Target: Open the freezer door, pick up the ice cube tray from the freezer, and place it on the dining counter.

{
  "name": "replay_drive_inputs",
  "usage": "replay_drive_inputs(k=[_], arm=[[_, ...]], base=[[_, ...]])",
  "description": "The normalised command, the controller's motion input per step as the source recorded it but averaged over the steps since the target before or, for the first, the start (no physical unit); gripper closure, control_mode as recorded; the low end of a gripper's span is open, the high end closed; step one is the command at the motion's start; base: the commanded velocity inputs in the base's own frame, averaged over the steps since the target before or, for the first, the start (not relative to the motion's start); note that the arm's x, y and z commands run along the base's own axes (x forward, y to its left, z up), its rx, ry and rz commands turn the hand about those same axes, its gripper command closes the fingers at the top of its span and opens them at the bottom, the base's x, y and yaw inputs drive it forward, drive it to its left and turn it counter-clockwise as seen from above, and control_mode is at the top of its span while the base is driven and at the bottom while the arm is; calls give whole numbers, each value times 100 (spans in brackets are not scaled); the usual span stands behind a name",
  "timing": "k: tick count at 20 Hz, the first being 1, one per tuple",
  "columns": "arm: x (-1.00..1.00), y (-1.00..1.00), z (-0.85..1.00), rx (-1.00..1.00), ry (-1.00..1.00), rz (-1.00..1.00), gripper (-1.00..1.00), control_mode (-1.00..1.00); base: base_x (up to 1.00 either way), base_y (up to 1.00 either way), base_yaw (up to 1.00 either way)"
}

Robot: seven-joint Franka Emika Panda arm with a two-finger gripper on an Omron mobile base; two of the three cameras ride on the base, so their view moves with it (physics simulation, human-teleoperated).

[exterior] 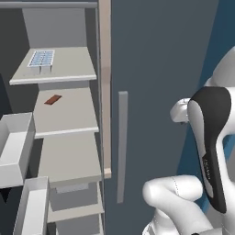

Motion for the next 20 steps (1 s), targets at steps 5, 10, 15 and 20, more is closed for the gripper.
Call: replay_drive_inputs(k=[5, 10, 15, 20], arm=[[0, 0, 0, 0, 0, 0, -100, 100], [0, 0, 0, 0, 0, 0, -100, 100], [0, 0, 0, 0, 0, 0, -100, 100], [0, 0, 0, 0, 0, 0, -100, 100]], base=[[-2, 34, 18], [1, 26, 24], [0, 35, 27], [0, 44, 28]])
